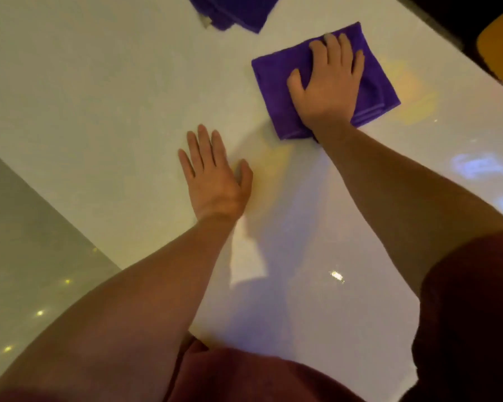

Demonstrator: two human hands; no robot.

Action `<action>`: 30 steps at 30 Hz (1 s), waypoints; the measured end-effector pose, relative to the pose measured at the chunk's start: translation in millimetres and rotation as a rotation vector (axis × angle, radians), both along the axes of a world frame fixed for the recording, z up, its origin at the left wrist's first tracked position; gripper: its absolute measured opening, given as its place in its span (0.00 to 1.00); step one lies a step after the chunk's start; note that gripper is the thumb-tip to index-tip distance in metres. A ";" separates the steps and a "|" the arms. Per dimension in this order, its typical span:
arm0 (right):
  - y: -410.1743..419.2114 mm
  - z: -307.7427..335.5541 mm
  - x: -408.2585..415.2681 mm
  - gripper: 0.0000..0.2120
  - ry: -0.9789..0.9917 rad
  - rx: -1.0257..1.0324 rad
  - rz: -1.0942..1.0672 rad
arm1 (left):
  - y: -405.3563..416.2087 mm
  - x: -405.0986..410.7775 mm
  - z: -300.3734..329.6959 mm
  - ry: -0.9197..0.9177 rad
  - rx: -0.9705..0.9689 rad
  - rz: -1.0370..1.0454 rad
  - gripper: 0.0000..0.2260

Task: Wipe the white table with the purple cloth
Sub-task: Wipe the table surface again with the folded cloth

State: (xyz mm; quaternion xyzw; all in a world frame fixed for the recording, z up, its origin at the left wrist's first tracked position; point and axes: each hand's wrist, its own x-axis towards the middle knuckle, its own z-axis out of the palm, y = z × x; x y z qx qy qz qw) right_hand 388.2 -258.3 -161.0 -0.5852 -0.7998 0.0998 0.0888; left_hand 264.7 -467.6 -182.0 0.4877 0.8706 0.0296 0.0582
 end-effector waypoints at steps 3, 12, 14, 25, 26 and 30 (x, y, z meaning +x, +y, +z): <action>0.7 -5.0 -0.7 0.32 -0.038 -0.012 0.003 | -2.5 0.7 -3.3 0.013 0.018 -0.002 0.34; -158.9 -3.9 90.4 0.28 0.064 -0.038 -0.024 | -5.3 3.5 -7.4 0.042 0.026 0.018 0.34; -214.0 -3.0 125.4 0.26 0.076 -0.056 -0.093 | -6.2 3.9 -5.6 0.032 0.027 0.012 0.34; -210.8 -6.6 141.5 0.25 0.082 0.026 -0.258 | -4.6 5.4 -1.7 0.045 0.030 0.011 0.34; -193.6 -4.6 137.8 0.25 0.083 0.026 -0.289 | -5.0 5.7 -1.6 0.044 0.030 0.010 0.34; -118.3 -4.3 115.7 0.30 0.032 0.006 -0.407 | -5.7 5.6 -2.3 0.050 0.028 0.006 0.34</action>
